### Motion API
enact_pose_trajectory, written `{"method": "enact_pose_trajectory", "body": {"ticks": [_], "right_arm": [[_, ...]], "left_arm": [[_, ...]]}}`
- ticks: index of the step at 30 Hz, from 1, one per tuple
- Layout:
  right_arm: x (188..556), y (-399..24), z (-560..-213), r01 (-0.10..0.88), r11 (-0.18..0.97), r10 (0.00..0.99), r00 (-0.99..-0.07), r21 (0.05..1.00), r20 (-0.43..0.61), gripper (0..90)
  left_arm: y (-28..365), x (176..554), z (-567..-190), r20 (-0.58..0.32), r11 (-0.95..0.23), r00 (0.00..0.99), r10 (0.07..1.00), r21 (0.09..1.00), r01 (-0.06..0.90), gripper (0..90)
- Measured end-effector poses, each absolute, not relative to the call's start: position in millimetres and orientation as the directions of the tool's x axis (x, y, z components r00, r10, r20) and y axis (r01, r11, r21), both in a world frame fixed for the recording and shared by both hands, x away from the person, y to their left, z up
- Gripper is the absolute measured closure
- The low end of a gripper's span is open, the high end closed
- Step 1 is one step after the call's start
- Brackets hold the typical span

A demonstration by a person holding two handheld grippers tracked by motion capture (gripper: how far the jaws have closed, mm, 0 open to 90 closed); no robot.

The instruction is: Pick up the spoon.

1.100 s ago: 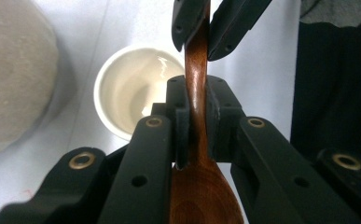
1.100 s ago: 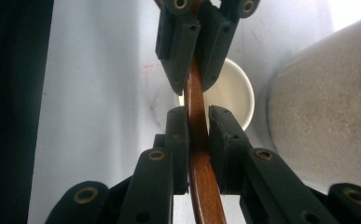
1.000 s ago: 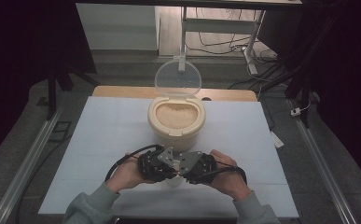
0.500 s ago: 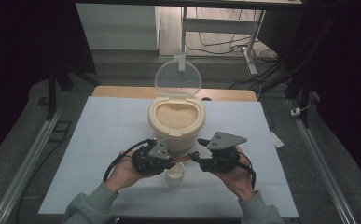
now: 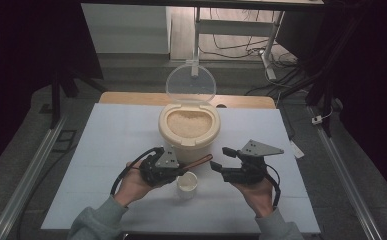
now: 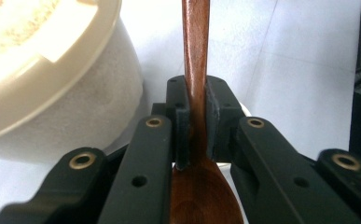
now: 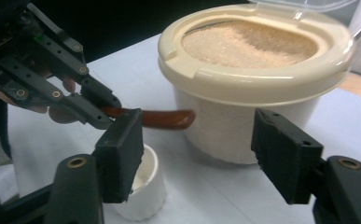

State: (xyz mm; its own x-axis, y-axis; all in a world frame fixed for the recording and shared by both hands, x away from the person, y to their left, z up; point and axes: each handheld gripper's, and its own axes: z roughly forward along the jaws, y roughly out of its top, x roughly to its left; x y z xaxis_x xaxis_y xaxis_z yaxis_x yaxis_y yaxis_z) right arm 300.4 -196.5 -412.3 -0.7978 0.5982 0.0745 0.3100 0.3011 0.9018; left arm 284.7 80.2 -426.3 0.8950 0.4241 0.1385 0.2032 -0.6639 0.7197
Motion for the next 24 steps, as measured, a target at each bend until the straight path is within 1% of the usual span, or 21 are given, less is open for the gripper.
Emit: {"method": "enact_pose_trajectory", "body": {"ticks": [4,9,12,20,21,24], "right_arm": [[299,-186,-419,0.328,0.289,0.593,-0.799,0.899,0.101,29.8],[299,-181,-422,0.336,0.271,0.591,-0.798,0.902,0.119,30.2],[298,-178,-424,0.334,0.238,0.594,-0.793,0.912,0.136,34.7],[297,-174,-427,0.347,0.185,0.58,-0.794,0.919,0.183,41.2],[297,-173,-428,0.355,0.177,0.572,-0.796,0.918,0.198,44.5],[296,-174,-428,0.345,0.158,0.574,-0.794,0.925,0.198,50.3]], "left_arm": [[79,282,-426,0.155,-0.647,0.886,0.438,0.739,0.191,80.2],[78,281,-426,0.154,-0.637,0.886,0.437,0.749,0.184,80.2],[76,279,-426,0.157,-0.635,0.887,0.435,0.752,0.178,80.2],[72,276,-425,0.17,-0.633,0.889,0.426,0.757,0.159,80.2],[72,275,-425,0.172,-0.632,0.888,0.426,0.759,0.156,80.2],[72,275,-425,0.175,-0.635,0.888,0.425,0.757,0.154,80.3]]}}
